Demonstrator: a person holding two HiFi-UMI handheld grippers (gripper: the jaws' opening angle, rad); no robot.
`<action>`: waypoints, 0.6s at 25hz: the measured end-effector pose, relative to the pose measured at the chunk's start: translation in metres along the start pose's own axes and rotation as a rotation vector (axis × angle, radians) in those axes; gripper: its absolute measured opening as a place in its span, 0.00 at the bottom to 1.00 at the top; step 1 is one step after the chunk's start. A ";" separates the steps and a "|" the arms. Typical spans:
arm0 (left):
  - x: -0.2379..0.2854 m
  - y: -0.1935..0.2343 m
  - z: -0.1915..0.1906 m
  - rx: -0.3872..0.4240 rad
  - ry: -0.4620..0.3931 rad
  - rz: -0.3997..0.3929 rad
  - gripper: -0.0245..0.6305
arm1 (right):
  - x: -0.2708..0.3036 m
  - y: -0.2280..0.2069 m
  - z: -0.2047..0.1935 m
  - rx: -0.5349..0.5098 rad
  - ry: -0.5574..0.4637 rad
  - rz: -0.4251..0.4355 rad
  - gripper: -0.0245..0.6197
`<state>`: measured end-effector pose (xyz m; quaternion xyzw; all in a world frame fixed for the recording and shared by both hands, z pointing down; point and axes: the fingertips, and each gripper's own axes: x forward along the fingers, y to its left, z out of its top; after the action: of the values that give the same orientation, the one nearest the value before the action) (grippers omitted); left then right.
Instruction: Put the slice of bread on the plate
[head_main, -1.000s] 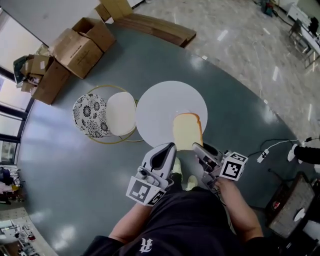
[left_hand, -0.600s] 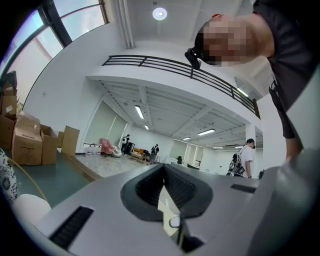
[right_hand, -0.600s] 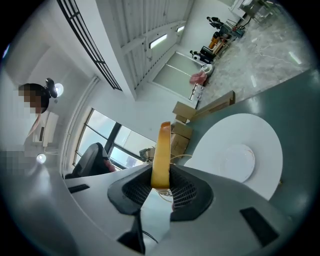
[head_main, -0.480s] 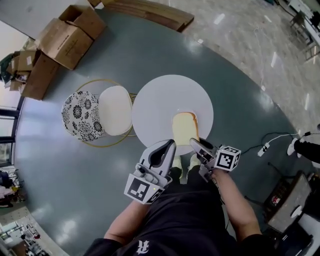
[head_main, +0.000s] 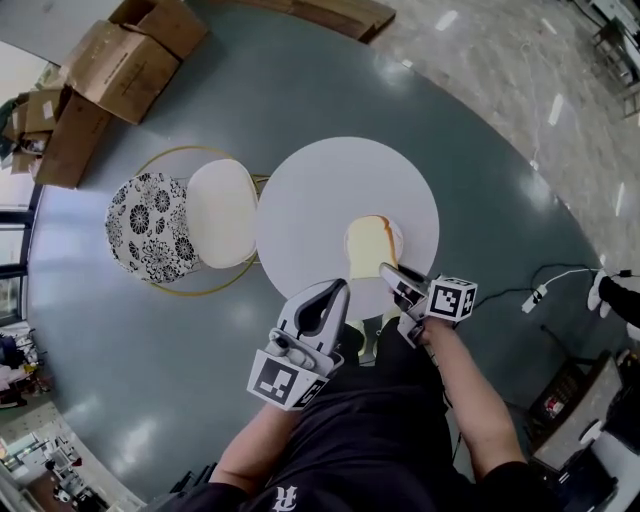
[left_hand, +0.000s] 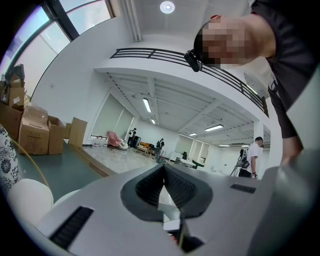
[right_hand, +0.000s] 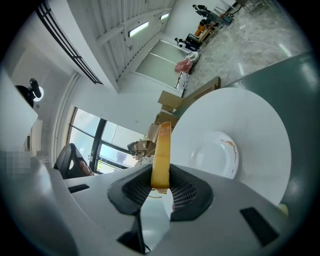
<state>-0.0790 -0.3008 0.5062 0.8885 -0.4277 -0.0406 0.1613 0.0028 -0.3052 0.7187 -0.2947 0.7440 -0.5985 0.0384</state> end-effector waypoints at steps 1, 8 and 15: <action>0.001 0.003 -0.004 -0.003 0.003 0.005 0.05 | 0.003 -0.007 -0.002 0.005 0.011 -0.009 0.18; 0.002 0.022 -0.020 -0.016 0.014 0.028 0.05 | 0.025 -0.042 -0.009 0.042 0.043 -0.042 0.18; 0.004 0.026 -0.026 -0.027 0.026 0.028 0.05 | 0.031 -0.063 -0.016 0.053 0.083 -0.099 0.18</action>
<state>-0.0901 -0.3127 0.5389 0.8806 -0.4375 -0.0327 0.1792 -0.0046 -0.3137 0.7904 -0.3048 0.7134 -0.6308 -0.0144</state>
